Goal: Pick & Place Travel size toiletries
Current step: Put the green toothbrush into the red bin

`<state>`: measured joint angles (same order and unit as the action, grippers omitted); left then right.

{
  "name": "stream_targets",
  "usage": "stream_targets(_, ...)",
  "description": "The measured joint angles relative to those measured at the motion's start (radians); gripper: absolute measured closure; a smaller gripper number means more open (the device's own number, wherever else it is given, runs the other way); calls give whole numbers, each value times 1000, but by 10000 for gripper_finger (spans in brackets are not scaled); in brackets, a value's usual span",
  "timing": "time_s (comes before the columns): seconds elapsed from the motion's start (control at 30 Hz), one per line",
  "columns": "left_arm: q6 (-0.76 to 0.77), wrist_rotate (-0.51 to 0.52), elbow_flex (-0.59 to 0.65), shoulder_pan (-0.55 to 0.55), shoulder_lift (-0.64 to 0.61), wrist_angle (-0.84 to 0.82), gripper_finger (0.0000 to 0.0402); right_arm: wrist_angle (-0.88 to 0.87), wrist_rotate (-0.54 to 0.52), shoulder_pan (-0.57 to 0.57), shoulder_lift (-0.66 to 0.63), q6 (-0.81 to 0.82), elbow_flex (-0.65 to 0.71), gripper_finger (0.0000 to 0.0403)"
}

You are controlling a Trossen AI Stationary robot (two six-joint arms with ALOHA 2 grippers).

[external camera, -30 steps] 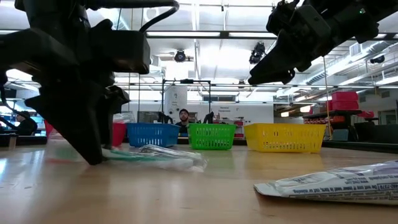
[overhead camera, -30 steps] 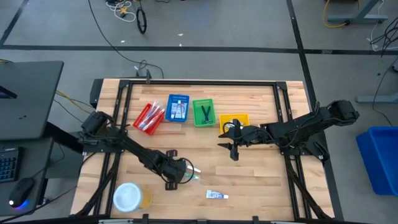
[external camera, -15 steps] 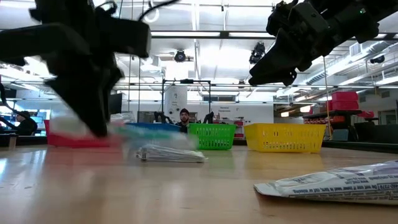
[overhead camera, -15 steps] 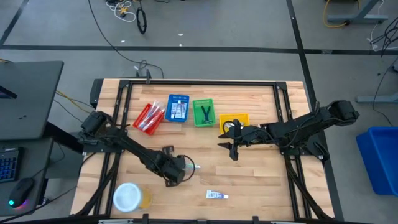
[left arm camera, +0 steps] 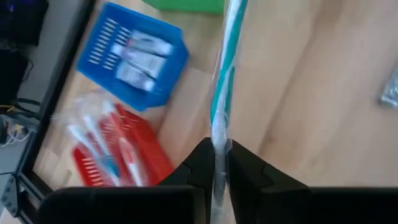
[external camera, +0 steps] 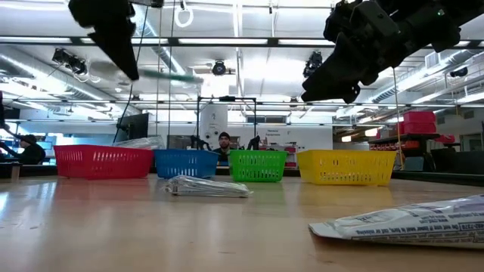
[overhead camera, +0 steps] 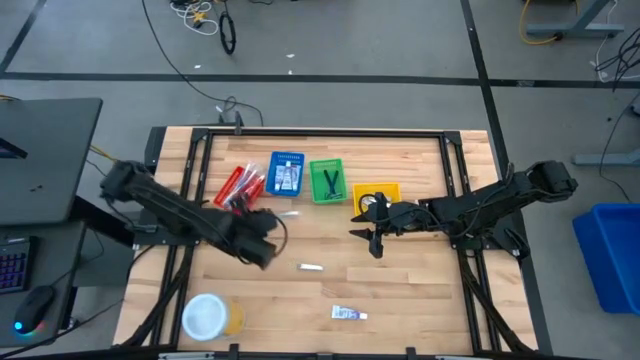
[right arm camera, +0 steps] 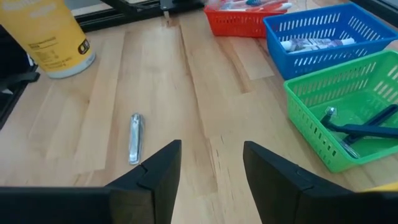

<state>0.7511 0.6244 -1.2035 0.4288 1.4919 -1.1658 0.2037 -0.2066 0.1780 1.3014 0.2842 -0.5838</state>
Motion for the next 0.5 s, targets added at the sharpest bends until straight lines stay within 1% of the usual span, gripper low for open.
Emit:
stream_targets(0.13,2,51,66,-51,-153,6,370,4,0,0,0,0,0,221)
stream_targets(0.23,11,78,147,-110,-271,29,371,6,0,0,0,0,0,224)
stream_targets(0.3,41,78,221,-155,-351,41,368,7,0,0,0,0,0,224)
stream_targets(0.43,65,89,389,-243,-494,148,363,8,0,0,0,0,0,222)
stream_targets(0.5,57,89,473,-283,-553,236,365,10,0,0,0,0,0,220)
